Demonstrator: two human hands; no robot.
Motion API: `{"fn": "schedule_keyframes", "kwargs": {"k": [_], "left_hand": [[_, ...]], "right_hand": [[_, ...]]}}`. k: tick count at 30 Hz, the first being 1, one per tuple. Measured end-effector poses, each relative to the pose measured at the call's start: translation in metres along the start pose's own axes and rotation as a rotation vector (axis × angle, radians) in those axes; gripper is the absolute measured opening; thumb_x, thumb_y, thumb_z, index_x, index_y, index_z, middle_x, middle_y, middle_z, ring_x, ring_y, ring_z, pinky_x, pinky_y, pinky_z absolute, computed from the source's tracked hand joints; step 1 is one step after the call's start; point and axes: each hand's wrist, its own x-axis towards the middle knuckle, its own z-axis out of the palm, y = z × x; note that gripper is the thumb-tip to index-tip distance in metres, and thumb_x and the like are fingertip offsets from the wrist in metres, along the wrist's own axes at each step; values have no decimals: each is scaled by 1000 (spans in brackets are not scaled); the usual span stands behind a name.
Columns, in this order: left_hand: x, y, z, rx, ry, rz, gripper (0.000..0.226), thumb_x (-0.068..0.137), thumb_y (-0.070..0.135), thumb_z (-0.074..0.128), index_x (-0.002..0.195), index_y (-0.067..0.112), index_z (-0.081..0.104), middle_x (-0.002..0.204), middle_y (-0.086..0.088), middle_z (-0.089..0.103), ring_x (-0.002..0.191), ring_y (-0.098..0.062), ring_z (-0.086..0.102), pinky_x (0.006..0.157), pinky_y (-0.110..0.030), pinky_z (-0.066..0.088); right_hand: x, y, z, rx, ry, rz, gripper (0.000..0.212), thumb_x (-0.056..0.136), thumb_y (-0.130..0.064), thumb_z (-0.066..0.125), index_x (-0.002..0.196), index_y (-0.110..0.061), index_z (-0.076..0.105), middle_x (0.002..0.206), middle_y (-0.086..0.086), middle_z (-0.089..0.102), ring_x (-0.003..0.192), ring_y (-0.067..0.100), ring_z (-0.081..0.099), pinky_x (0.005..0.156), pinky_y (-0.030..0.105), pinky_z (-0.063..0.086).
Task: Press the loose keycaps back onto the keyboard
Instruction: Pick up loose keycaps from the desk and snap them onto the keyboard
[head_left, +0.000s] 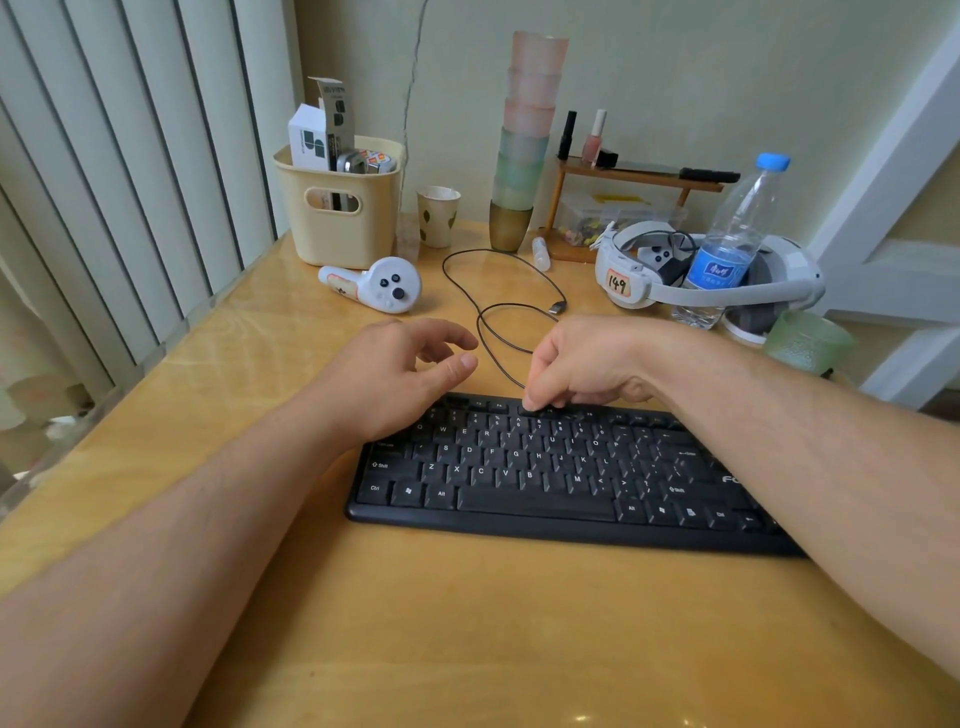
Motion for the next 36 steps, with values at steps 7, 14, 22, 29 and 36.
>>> {"fn": "schedule_keyframes", "kwargs": {"k": [7,14,22,29,36], "left_hand": [[0,-1,0,5,-5,-2,26,99,52,59,121,42,69,104,18,68,86,17,54,75,-11,37],[1,0,1,11,-25,-3,28,99,53,59,122,41,70,106,16,69,83,13,55,75,-15,39],[1,0,1,5,-79,1,23,101,48,59,112,38,76,106,18,71,81,20,55,70,-13,38],[1,-2,1,-54,-155,92,24,105,36,57,105,40,80,110,23,73,110,6,59,101,-26,45],[3,1,3,11,-189,158,36,97,50,45,104,41,80,108,21,72,111,5,57,104,-26,43]], "right_hand": [[6,3,-1,8,-11,12,15,80,-11,87,73,-19,75,80,-2,77,75,8,66,55,18,48],[7,12,-2,173,-85,-19,13,83,0,80,78,-9,73,82,9,73,72,13,67,69,23,57],[11,20,5,128,39,-69,24,70,-17,94,66,-18,70,76,4,71,79,21,63,84,42,57],[8,31,-25,410,257,-102,22,86,-22,83,78,-18,63,73,0,68,72,18,65,74,37,56],[28,64,-30,186,564,-161,8,88,-22,81,90,-26,74,84,-2,68,82,19,63,74,32,51]]}}
